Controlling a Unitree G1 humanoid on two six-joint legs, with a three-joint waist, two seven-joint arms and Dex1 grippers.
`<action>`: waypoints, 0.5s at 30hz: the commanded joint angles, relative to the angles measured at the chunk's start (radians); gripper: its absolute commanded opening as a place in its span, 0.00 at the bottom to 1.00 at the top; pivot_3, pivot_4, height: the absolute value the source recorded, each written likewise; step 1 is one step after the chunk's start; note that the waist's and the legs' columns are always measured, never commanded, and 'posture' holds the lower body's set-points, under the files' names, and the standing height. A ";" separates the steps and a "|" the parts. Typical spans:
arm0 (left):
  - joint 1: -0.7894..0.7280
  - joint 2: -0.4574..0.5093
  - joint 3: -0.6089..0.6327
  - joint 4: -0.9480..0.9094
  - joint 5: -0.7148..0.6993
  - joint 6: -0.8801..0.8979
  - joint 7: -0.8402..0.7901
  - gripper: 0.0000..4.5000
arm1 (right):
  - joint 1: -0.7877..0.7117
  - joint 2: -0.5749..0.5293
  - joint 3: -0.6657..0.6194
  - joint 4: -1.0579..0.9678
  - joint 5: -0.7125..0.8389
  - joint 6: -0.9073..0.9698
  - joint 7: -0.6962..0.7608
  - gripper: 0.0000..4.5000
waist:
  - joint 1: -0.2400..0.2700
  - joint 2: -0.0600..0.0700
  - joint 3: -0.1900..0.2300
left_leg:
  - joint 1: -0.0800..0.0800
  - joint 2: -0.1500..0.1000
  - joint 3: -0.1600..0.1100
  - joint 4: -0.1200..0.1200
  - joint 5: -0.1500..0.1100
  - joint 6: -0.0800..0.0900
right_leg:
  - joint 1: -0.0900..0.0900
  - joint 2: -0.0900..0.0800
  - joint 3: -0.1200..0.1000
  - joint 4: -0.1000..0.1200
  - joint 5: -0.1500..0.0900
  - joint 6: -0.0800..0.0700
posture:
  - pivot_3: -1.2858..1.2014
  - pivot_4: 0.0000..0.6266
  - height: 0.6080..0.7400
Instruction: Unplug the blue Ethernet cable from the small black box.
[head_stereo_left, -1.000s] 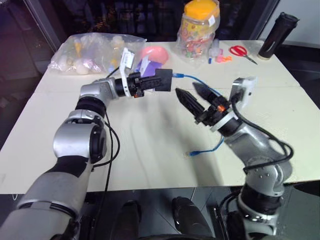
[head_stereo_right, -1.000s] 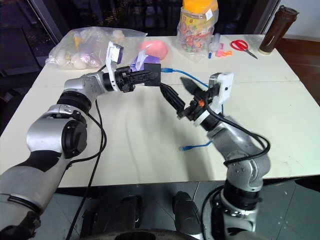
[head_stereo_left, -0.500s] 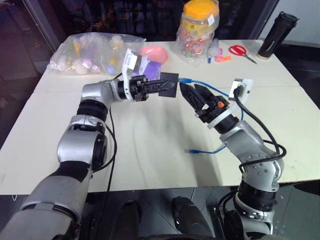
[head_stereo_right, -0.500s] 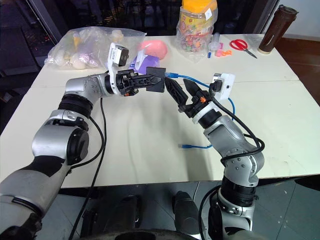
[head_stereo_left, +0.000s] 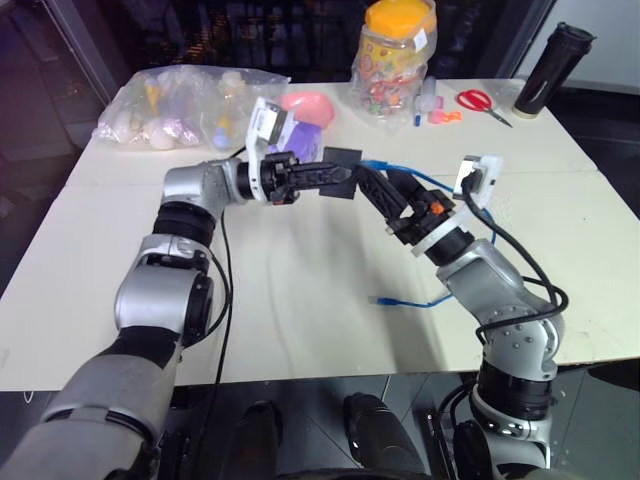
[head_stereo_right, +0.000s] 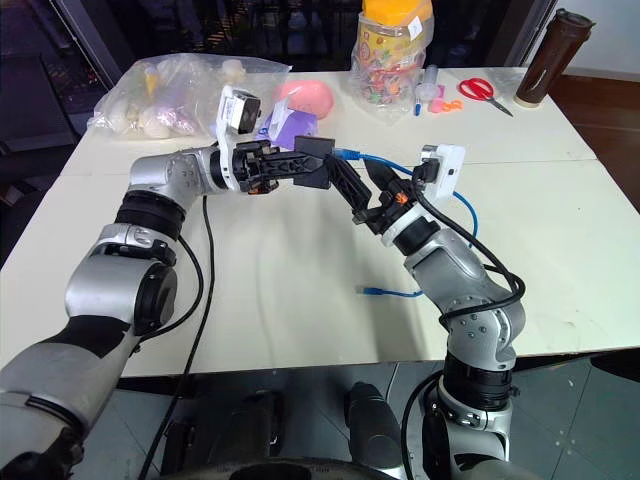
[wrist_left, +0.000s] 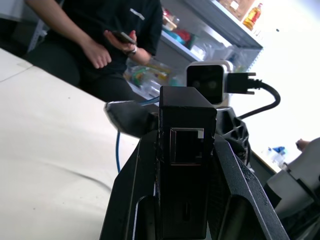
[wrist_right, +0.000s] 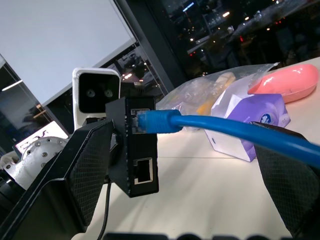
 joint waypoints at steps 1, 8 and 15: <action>0.004 0.011 0.012 -0.045 -0.049 0.031 -0.007 0.12 | -0.013 -0.004 0.005 -0.019 0.027 -0.026 0.006 0.94 | 0.000 0.000 0.000 | 0.000 0.000 0.000 0.000 0.000 0.000 | 0.000 0.000 0.000 0.000 0.000 0.000 | 0.52 0.24 1.00; 0.027 0.015 -0.001 -0.075 -0.062 0.047 -0.007 0.12 | -0.014 -0.007 0.014 -0.014 0.059 -0.052 0.005 0.25 | -0.001 0.000 0.000 | 0.000 0.000 0.000 0.000 0.000 0.000 | 0.000 0.000 0.000 0.000 0.000 0.000 | 0.52 0.24 1.00; 0.026 0.008 0.009 -0.072 -0.056 0.047 -0.007 0.12 | -0.002 -0.010 0.039 -0.014 0.076 -0.057 -0.003 0.01 | 0.000 0.000 0.000 | 0.000 0.000 0.000 0.000 0.000 0.000 | 0.000 0.000 0.000 -0.001 0.000 0.000 | 0.52 0.24 1.00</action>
